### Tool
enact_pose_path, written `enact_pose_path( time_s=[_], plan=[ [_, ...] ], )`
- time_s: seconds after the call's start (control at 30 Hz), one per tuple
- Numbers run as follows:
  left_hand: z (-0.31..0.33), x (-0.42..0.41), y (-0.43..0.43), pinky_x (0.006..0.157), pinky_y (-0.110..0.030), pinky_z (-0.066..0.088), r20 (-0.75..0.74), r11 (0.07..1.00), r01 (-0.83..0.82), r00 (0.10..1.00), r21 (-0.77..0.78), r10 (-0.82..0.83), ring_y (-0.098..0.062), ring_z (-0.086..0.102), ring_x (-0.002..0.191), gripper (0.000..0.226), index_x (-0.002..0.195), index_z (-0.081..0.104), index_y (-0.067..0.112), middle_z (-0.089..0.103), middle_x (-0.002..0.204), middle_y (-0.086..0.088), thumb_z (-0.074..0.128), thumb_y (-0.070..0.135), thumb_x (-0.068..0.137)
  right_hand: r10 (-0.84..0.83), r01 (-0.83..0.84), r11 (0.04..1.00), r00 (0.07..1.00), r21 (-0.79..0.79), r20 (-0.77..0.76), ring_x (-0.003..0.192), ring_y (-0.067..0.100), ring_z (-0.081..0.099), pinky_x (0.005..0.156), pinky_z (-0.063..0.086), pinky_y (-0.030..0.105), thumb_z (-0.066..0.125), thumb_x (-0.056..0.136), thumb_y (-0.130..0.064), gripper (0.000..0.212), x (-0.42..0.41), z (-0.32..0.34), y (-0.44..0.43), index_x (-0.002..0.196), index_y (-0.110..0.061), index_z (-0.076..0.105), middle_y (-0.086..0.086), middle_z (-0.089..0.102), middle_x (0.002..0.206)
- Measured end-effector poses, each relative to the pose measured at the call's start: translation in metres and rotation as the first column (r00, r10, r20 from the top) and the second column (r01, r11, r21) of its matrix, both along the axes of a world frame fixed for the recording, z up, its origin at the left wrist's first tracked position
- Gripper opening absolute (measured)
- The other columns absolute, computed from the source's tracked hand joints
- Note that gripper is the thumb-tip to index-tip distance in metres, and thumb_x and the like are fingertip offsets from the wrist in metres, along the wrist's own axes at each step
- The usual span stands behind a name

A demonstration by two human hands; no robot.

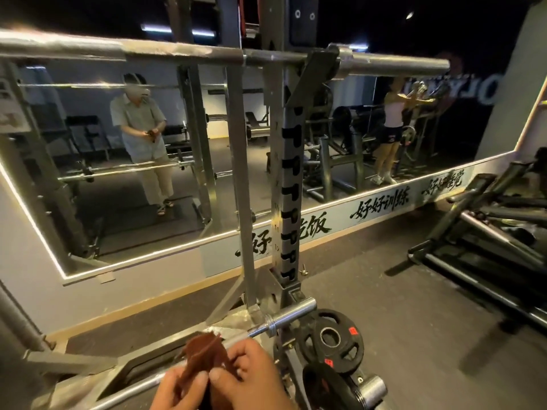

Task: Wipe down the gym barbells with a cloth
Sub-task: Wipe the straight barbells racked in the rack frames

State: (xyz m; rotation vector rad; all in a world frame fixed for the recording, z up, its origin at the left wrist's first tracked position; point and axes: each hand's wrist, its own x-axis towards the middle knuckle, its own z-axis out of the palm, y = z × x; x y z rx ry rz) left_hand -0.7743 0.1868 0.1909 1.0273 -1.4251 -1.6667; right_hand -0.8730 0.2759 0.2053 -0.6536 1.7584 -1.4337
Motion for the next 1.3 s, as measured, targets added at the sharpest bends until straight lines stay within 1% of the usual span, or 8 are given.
enact_pose_path(
  time_s=[0.13, 0.23, 0.33, 0.47, 0.57, 0.77, 1.07, 1.3],
  plan=[
    [-0.002, 0.01, -0.019, 0.047, -0.018, 0.047, 0.044, 0.992, -0.115, 0.993, 0.049, 0.113, -0.007, 0.058, 0.049, 0.011, 0.087, 0.062, -0.004, 0.064, 0.055, -0.003, 0.071, -0.01, 0.085, 0.006, -0.001, 1.0, 0.981, -0.025, 0.195, 0.095, 0.018, 0.073, 0.091, 0.059, 0.032, 0.08, 0.085, -0.013, 0.028, 0.003, -0.014, -0.03, 0.11, -0.008, 0.068, 0.011, 0.076, 0.102],
    [-0.01, 0.016, -0.025, 0.062, -0.035, 0.051, 0.132, 0.992, -0.122, 0.984, 0.019, 0.119, -0.019, 0.064, 0.065, 0.01, 0.088, 0.063, 0.006, 0.068, 0.073, -0.012, 0.072, 0.004, 0.089, 0.032, -0.03, 0.999, 0.959, -0.01, 0.28, 0.1, 0.022, 0.075, 0.098, 0.057, 0.046, 0.066, 0.099, -0.019, 0.016, 0.009, -0.024, -0.039, 0.112, -0.012, 0.071, 0.008, 0.078, 0.102],
    [-0.023, 0.024, -0.028, 0.078, -0.046, 0.052, 0.266, 0.997, -0.07, 0.961, -0.034, 0.076, -0.029, 0.065, 0.079, 0.01, 0.09, 0.062, 0.011, 0.069, 0.084, -0.014, 0.072, 0.009, 0.09, -0.011, 0.008, 1.0, 0.989, 0.019, 0.149, 0.099, 0.02, 0.073, 0.095, 0.058, 0.043, 0.056, 0.105, -0.024, 0.009, 0.015, -0.043, -0.046, 0.11, -0.024, 0.063, 0.003, 0.076, 0.103],
    [-0.04, 0.024, -0.03, 0.068, -0.038, 0.048, 0.343, 0.999, -0.046, 0.938, -0.001, 0.044, -0.025, 0.059, 0.072, 0.023, 0.083, 0.058, 0.011, 0.062, 0.073, -0.01, 0.071, -0.008, 0.083, -0.058, 0.06, 0.998, 0.99, 0.013, -0.129, 0.091, 0.015, 0.069, 0.079, 0.055, 0.03, 0.054, 0.104, -0.018, 0.016, 0.022, -0.066, -0.044, 0.105, -0.033, 0.051, 0.001, 0.07, 0.096],
    [-0.045, 0.017, -0.026, 0.069, -0.038, 0.049, 0.318, 0.998, -0.037, 0.948, 0.047, 0.02, -0.023, 0.057, 0.072, 0.022, 0.092, 0.057, 0.01, 0.058, 0.076, -0.008, 0.064, -0.01, 0.085, -0.058, 0.061, 0.998, 0.989, 0.018, -0.134, 0.091, 0.009, 0.067, 0.073, 0.054, 0.021, 0.05, 0.106, -0.019, 0.028, 0.017, -0.068, -0.038, 0.121, -0.037, 0.034, 0.001, 0.068, 0.101],
    [-0.079, -0.018, -0.019, 0.065, -0.031, 0.054, 0.276, 0.988, -0.014, 0.961, 0.157, -0.031, -0.02, 0.071, 0.082, 0.032, 0.109, 0.055, 0.017, 0.073, 0.093, -0.007, 0.059, -0.007, 0.087, 0.07, -0.018, 0.982, 0.961, 0.19, -0.269, 0.101, 0.015, 0.057, 0.078, 0.046, 0.029, 0.045, 0.107, -0.025, 0.024, -0.015, -0.122, -0.049, 0.129, -0.033, 0.039, 0.003, 0.053, 0.123],
    [-0.164, -0.07, -0.045, 0.084, -0.026, 0.054, 0.409, 0.994, 0.105, 0.908, -0.011, -0.092, -0.003, 0.068, 0.093, 0.035, 0.114, 0.054, 0.025, 0.072, 0.1, 0.006, 0.051, -0.005, 0.097, 0.141, -0.101, 0.97, 0.975, 0.223, -0.171, 0.115, 0.015, 0.057, 0.099, 0.052, 0.042, 0.035, 0.109, -0.02, 0.036, -0.087, -0.205, -0.082, 0.136, -0.041, 0.047, 0.003, 0.051, 0.136],
    [-0.195, -0.122, -0.08, 0.077, -0.002, 0.045, 0.483, 0.98, 0.117, 0.875, -0.16, -0.026, 0.011, 0.059, 0.102, 0.044, 0.123, 0.053, 0.028, 0.061, 0.125, 0.008, 0.047, -0.006, 0.096, 0.02, 0.061, 0.98, 0.918, 0.19, -0.396, 0.112, 0.016, 0.055, 0.082, 0.046, 0.027, 0.029, 0.11, -0.02, 0.039, -0.174, -0.23, -0.132, 0.143, -0.035, 0.044, 0.005, 0.051, 0.135]
  ],
)
